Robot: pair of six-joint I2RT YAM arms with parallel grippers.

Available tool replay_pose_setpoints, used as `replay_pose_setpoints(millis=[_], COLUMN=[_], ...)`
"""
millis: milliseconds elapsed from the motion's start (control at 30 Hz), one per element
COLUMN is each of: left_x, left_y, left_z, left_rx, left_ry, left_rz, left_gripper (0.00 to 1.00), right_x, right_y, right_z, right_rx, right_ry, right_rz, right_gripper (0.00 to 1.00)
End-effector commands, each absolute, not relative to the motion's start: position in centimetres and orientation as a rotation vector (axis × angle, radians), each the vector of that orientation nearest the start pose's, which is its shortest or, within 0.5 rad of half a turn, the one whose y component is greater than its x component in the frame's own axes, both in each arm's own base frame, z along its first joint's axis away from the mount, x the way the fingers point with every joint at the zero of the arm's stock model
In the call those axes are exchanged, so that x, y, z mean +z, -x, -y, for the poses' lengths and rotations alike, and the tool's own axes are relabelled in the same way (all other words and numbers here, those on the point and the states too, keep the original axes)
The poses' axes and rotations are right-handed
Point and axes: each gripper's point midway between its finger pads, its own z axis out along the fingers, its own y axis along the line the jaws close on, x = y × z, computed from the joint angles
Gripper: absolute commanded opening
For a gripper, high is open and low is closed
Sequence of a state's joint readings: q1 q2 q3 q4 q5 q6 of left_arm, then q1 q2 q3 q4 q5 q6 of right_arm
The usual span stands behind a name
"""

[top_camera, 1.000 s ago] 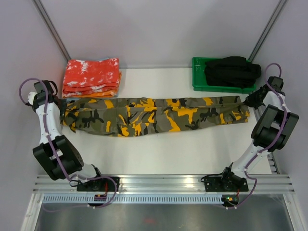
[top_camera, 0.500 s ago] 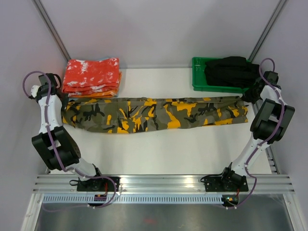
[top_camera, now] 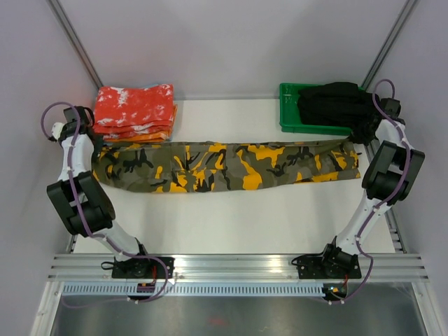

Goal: Fold and stack the trousers
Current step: Fold the trousers

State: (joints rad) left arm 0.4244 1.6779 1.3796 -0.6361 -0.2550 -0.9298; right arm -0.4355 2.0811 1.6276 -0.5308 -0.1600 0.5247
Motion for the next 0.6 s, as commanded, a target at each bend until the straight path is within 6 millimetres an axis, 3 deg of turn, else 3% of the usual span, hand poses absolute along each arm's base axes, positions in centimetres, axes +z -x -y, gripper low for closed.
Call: replay_pose_setpoints(millis=[0, 167, 233, 300, 367, 400, 433, 467, 567], left_x=[18.3, 17.0, 15.5, 15.3, 15.6, 16.0, 17.2, 17.8, 20.1], left_y=[-42.3, -43.1, -43.1, -43.1, -43.0, -43.0, -43.3, -43.5, -43.6], left_z=[-21.0, -20.9, -20.8, -20.9, -20.9, -20.9, -20.9, -20.9, -20.3], left_rx=[0.119, 0.131, 0.158, 0.173, 0.180, 0.177, 0.163, 0.152, 0.110], left_ry=[1.491, 1.526, 1.545, 1.551, 1.531, 1.519, 1.480, 1.464, 1.402], left_rz=[-1.721, -1.755, -1.802, -1.815, -1.822, -1.818, -1.811, -1.806, -1.802], left_gripper=[0.02, 0.02, 0.03, 0.09, 0.21, 0.43, 0.51, 0.70, 0.87], right_x=[8.6, 8.3, 8.4, 8.5, 9.5, 10.0, 11.4, 12.3, 16.1], right_y=[-50.3, -50.7, -50.9, -50.9, -51.2, -51.3, -51.8, -52.1, -52.9], right_z=[18.8, 18.6, 18.6, 18.5, 18.2, 18.0, 17.6, 17.3, 16.0], right_rx=[0.164, 0.151, 0.156, 0.162, 0.186, 0.200, 0.233, 0.245, 0.300], right_ry=[-1.053, -1.063, -1.061, -1.050, -1.008, -0.987, -0.935, -0.909, -0.809], right_rz=[-2.200, -2.210, -2.213, -2.219, -2.223, -2.225, -2.214, -2.204, -2.162], right_gripper=[0.00, 0.01, 0.02, 0.06, 0.18, 0.26, 0.36, 0.43, 0.71])
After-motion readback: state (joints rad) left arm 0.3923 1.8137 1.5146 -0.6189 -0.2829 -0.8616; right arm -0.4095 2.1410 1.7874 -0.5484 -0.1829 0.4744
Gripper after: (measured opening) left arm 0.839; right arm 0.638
